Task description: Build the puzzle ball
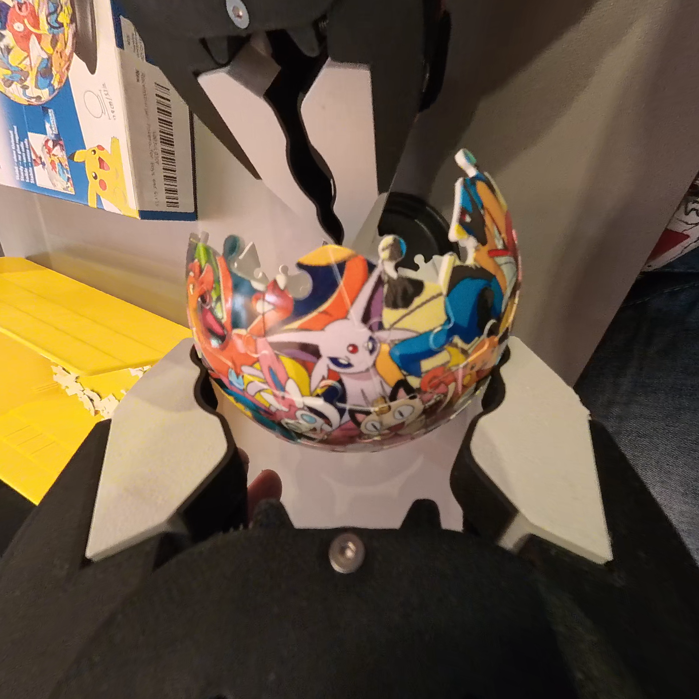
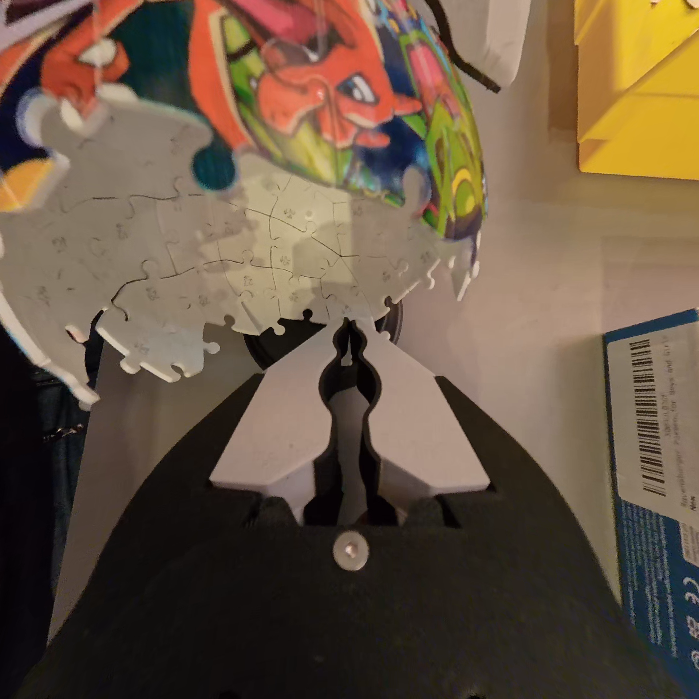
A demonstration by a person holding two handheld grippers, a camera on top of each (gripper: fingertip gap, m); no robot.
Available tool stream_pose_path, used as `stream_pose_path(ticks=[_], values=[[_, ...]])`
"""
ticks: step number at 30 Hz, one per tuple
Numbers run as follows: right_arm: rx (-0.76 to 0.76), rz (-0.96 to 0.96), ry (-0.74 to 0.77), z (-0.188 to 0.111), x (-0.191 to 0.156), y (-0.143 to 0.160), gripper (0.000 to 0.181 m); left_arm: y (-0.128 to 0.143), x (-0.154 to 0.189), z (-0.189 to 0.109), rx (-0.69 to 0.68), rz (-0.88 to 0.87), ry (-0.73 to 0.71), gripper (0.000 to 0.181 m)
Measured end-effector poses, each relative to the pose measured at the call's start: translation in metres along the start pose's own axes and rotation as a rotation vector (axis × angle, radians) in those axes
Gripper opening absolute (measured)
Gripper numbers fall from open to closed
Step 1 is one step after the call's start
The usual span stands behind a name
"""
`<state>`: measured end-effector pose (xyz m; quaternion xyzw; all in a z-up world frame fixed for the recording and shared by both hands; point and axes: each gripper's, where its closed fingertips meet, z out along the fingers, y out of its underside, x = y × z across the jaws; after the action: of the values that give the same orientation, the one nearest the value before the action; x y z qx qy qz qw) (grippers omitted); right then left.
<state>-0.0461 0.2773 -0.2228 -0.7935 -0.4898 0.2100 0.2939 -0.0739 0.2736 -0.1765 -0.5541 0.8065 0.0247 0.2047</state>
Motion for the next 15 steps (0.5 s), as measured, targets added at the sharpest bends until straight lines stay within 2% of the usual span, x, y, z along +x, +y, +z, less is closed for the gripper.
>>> stream_pose_path(ticks=[15], values=[[-0.034, -0.017, 0.052, -0.0014, 0.0034, 0.0031, 0.000, -0.0002, -0.0007, 0.0006, 0.001, -0.004, 0.005, 0.137]])
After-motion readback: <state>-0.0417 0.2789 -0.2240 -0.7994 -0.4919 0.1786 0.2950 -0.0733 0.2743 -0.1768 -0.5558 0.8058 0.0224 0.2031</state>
